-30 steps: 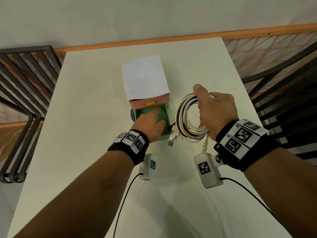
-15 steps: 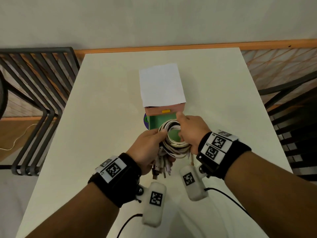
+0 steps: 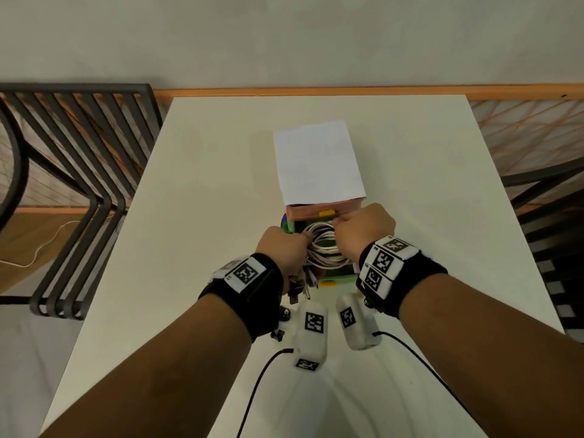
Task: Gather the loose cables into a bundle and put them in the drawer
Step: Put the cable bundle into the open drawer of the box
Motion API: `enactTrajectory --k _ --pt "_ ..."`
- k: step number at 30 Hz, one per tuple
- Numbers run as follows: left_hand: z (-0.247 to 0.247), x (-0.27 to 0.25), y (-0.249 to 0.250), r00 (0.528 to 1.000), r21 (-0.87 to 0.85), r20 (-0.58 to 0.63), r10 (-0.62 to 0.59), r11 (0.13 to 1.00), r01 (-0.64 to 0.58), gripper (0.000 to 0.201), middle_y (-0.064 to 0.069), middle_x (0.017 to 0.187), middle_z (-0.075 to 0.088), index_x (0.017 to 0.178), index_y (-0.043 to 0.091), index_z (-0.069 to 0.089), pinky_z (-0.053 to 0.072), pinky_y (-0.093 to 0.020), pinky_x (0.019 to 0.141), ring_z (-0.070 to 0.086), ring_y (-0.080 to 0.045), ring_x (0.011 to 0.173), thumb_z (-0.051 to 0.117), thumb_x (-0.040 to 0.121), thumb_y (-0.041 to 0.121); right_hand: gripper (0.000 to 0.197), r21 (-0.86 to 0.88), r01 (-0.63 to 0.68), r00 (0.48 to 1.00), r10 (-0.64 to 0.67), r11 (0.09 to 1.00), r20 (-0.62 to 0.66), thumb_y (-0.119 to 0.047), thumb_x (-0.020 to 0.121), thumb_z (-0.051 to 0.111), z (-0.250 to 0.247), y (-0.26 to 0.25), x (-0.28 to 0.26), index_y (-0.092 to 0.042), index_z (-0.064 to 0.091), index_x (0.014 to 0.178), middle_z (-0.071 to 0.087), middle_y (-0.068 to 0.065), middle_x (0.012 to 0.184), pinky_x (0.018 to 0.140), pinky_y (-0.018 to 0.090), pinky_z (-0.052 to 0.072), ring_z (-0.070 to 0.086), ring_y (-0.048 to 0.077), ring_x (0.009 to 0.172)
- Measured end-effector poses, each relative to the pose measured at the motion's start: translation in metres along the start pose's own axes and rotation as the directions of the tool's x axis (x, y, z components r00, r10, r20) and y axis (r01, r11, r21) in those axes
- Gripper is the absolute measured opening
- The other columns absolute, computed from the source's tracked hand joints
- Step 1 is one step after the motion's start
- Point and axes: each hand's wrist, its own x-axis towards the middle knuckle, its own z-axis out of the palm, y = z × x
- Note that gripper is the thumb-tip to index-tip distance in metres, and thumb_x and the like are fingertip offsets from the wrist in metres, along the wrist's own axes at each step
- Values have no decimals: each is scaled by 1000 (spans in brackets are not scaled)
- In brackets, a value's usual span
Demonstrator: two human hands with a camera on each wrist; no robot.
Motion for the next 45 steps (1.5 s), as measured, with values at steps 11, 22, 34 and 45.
enactTrajectory --k 11,22,34,45 --pt "6 11 -6 937 245 -285 202 961 -133 26 -8 74 65 74 15 52 51 -33 59 64 -32 70 68 84 33 18 -156 225 954 -185 962 237 -19 88 48 13 1 -14 -5 53 97 60 14 101 56 29 32 54 28 84" --pt "12 -6 -22 974 259 85 208 940 -223 54 -6 87 68 96 16 60 60 -46 68 66 -29 78 73 49 37 22 -307 147 987 -158 940 -12 -19 92 54 11 -1 -7 -6 72 90 73 10 95 69 26 46 69 25 91" --pt "17 -4 -10 958 587 -83 274 790 -175 35 -5 91 54 112 10 45 43 -30 53 52 -23 71 65 85 21 79 -70 328 872 -273 942 406 -53 72 60 13 10 -7 -18 40 139 45 5 140 93 35 48 56 25 113" --pt "21 -3 -11 952 677 -93 293 719 -155 17 -6 88 62 94 10 59 35 -21 47 49 -16 62 63 84 23 66 -293 372 872 -224 881 435 -41 94 56 10 7 -5 4 36 138 38 22 142 89 35 46 54 34 115"
